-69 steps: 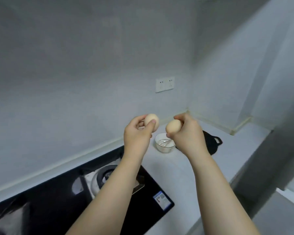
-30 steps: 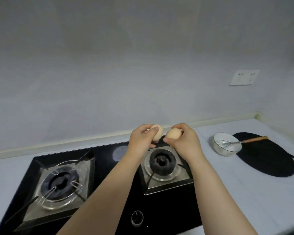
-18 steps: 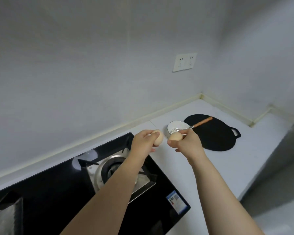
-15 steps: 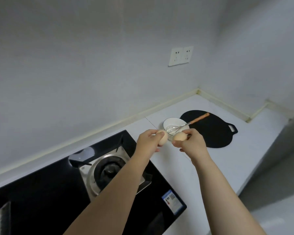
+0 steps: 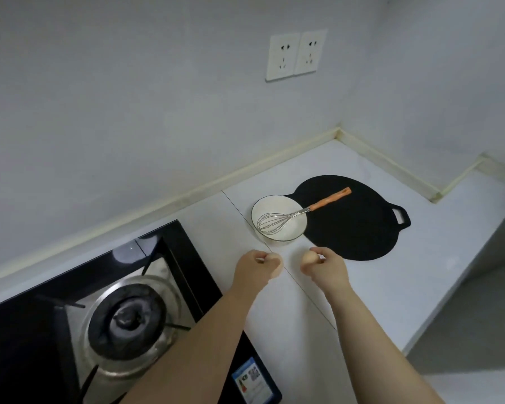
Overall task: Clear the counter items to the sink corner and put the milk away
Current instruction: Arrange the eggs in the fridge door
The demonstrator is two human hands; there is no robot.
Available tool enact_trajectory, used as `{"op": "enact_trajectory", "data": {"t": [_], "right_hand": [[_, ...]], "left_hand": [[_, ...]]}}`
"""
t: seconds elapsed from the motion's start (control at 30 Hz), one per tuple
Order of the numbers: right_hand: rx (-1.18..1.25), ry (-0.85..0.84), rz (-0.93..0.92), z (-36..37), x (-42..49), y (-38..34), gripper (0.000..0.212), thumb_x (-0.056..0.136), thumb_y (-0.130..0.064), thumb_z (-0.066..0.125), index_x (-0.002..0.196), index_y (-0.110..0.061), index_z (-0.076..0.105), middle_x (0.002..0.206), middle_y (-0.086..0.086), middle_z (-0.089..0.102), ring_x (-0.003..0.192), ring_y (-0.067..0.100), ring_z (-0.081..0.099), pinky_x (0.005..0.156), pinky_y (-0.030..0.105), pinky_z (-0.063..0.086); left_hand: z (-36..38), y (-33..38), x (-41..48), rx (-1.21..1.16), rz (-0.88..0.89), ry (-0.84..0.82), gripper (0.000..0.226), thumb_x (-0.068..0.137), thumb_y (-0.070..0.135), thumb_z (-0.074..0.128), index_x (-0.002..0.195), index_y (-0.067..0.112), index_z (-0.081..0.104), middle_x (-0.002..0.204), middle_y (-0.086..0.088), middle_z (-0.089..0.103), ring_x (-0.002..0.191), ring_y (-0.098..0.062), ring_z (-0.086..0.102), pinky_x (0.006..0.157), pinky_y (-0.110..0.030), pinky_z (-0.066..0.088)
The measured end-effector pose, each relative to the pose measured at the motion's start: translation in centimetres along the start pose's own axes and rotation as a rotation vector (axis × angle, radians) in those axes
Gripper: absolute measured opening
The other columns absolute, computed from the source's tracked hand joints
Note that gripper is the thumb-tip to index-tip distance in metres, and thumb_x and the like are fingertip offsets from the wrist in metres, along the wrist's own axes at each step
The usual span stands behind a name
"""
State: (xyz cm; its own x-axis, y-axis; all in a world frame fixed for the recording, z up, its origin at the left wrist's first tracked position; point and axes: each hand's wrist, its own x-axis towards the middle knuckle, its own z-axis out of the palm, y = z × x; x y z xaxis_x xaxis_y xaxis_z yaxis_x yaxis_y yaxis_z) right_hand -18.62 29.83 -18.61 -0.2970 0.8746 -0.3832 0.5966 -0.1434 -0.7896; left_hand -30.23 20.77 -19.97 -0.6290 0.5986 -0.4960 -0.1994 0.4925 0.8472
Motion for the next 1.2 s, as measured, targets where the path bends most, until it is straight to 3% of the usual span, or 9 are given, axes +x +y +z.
{"op": "enact_trajectory", "data": {"t": [0.13,0.4,0.57,0.7,0.8,1.03,1.2], "right_hand": [[-0.096,-0.038,-0.048,0.0,2.3,0.8,0.041,0.081,-0.007,0.062,0.122,-0.011,0.057,0.112,0.007,0.061,0.103,0.023,0.057,0.082,0.025,0.040],[-0.191,-0.068,-0.061,-0.5,5.7,1.8,0.038,0.087,-0.023,0.060,0.119,-0.008,0.048,0.098,0.000,0.056,0.085,0.015,0.053,0.071,0.025,0.039],[-0.211,-0.076,-0.072,-0.2,6.7,2.2,0.032,0.087,-0.028,0.059,0.114,-0.011,0.052,0.087,-0.004,0.055,0.081,0.014,0.053,0.069,0.025,0.040],[-0.228,-0.092,-0.104,-0.1,7.6,2.1,0.034,0.087,-0.028,0.059,0.117,-0.012,0.054,0.106,0.003,0.058,0.090,0.015,0.054,0.073,0.026,0.042],[-0.230,-0.071,-0.138,-0.3,7.9,1.9,0.034,0.086,-0.023,0.060,0.119,-0.013,0.055,0.116,0.008,0.050,0.091,0.015,0.050,0.078,0.026,0.042],[-0.229,-0.068,-0.168,0.2,8.5,2.0,0.039,0.085,-0.025,0.063,0.122,-0.015,0.055,0.117,0.007,0.056,0.102,0.020,0.054,0.079,0.027,0.041],[-0.200,-0.045,-0.143,0.3,8.8,1.8,0.034,0.086,-0.031,0.060,0.114,-0.012,0.055,0.110,0.006,0.057,0.094,0.018,0.054,0.073,0.027,0.043]], "left_hand": [[1.9,-0.6,2.1,0.048,-0.012,0.031,0.014,0.080,0.025,0.068,0.077,0.024,0.055,0.077,0.007,0.059,0.082,-0.024,0.063,0.080,-0.037,0.053],[4.9,-0.8,4.4,0.098,-0.013,0.101,0.012,0.078,0.028,0.069,0.081,0.022,0.060,0.078,0.000,0.065,0.082,-0.025,0.065,0.079,-0.034,0.055],[5.6,-0.8,5.0,0.120,-0.023,0.167,0.016,0.076,0.036,0.068,0.069,0.027,0.056,0.075,-0.001,0.068,0.077,-0.026,0.066,0.073,-0.033,0.055],[5.9,-0.7,5.3,0.105,-0.019,0.191,0.014,0.074,0.038,0.069,0.075,0.029,0.059,0.076,0.002,0.068,0.079,-0.024,0.067,0.074,-0.033,0.055],[5.9,-0.6,5.5,0.085,-0.034,0.198,0.014,0.075,0.038,0.070,0.076,0.028,0.060,0.080,0.002,0.069,0.082,-0.023,0.067,0.077,-0.034,0.056],[5.8,-0.3,6.4,0.051,-0.029,0.205,0.016,0.075,0.034,0.071,0.067,0.028,0.058,0.075,0.003,0.067,0.081,-0.023,0.068,0.078,-0.038,0.057],[5.9,0.2,7.3,0.054,-0.022,0.203,0.013,0.076,0.030,0.071,0.074,0.025,0.060,0.075,0.003,0.065,0.081,-0.023,0.067,0.078,-0.037,0.057]]}}
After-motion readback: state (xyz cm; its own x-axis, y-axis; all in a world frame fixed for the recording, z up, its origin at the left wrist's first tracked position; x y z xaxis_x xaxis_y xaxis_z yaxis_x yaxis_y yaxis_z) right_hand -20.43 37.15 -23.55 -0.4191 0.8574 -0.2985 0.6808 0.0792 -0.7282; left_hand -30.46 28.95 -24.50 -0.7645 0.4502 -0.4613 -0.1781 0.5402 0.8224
